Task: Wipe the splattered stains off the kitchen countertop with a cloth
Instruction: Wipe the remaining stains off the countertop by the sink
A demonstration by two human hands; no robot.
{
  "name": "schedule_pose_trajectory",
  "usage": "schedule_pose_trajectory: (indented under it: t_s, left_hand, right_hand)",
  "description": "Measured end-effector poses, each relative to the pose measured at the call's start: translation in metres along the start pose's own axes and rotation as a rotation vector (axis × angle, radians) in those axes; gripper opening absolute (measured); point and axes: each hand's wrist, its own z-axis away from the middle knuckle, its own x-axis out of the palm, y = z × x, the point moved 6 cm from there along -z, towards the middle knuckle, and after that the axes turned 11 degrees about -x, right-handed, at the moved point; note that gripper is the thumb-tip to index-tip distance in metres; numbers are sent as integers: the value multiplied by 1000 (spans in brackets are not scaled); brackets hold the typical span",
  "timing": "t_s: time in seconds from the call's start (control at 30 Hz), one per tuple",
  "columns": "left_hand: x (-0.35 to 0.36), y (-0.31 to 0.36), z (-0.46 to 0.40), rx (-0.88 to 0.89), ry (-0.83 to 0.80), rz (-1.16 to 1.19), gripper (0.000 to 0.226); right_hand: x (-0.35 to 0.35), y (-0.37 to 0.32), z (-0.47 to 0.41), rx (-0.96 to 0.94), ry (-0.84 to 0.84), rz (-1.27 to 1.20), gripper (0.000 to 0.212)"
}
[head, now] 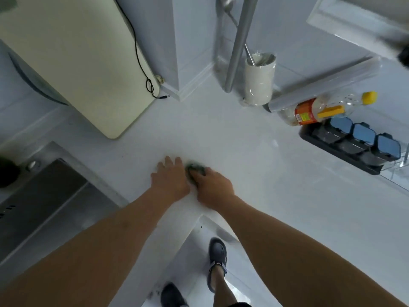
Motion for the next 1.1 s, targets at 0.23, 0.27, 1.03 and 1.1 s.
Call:
schedule_pose_trajectory:
  t_s: [0.23, 0.27, 1.03, 1.1]
  left_hand:
    - [18, -6, 14, -29, -99, -129, 134]
    - [18, -6, 13, -23, -91, -116, 134]
    - [57, 120, 129, 463, -48, -197, 75]
    - [72, 137, 149, 503, -118, -193, 76]
  right_hand:
    - [-43, 190, 134, 703, 33, 3, 69]
    - [-41, 200, 154, 812, 50, -29, 70]
    - [20, 93, 221, 659, 140, -157, 75]
    - [25, 113, 262, 719, 155, -168, 77]
